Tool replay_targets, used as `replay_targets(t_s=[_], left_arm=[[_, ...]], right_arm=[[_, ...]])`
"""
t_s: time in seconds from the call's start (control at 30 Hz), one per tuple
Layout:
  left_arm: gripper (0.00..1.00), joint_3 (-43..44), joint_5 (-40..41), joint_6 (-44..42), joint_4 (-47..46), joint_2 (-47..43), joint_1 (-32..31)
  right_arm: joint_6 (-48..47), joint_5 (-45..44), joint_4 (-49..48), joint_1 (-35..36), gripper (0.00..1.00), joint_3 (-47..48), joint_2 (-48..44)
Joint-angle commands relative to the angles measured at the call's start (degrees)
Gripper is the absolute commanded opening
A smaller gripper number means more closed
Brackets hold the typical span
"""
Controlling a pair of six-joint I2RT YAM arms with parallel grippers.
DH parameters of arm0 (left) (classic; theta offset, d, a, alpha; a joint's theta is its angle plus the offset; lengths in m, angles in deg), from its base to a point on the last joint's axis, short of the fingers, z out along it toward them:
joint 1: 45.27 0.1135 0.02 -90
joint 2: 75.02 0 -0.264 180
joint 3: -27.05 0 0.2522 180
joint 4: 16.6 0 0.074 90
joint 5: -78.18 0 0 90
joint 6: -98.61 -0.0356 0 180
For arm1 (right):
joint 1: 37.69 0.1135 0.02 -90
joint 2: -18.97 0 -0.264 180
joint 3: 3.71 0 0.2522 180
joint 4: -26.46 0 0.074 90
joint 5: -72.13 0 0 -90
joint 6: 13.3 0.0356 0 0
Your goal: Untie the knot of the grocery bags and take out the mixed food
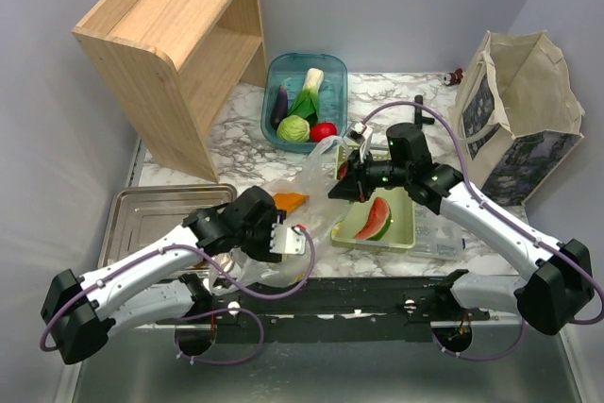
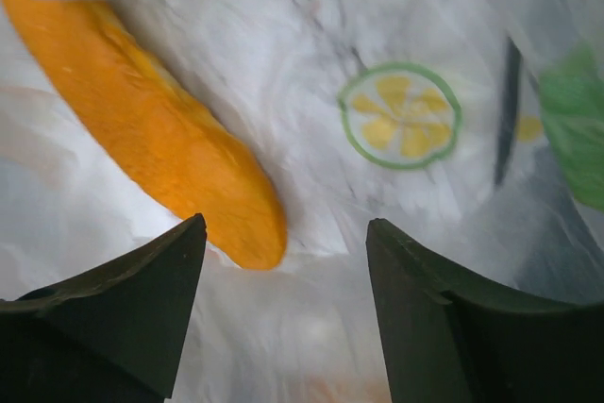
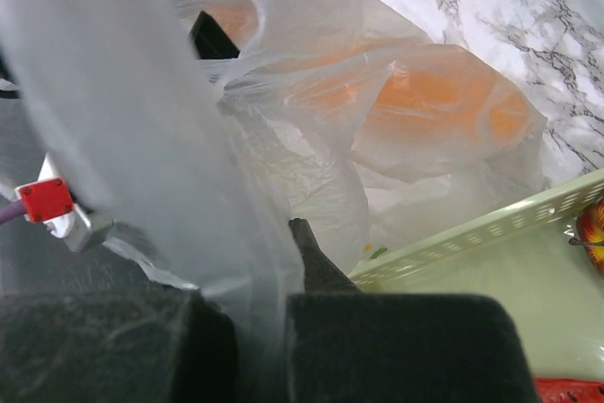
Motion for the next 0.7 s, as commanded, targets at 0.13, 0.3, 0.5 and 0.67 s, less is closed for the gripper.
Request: replay_targets(t_s=[0.13, 0.3, 0.5, 0.67], left_arm=[[0.76, 5.7, 4.9, 9.1, -16.8, 14.5, 0.2], [0.77, 8.2, 12.3, 10.3, -22.9, 24.6, 0.8], [0.76, 8.3, 19.8, 10.1, -25.0, 35.2, 5.1], [0.17, 10.4, 13.4, 10.4, -19.0, 34.0, 8.1]], right_arm=[[-1.1, -2.1, 0.7, 0.3, 0.01, -0.6, -1.3], [-1.5, -3.2, 1.4, 0.2, 0.01, -0.3, -1.2], [-2.5, -5.1, 2.5, 0.1, 0.01, 0.0, -1.0], [-2.3, -7.3, 2.6, -0.1, 0.01, -0.2, -1.0]])
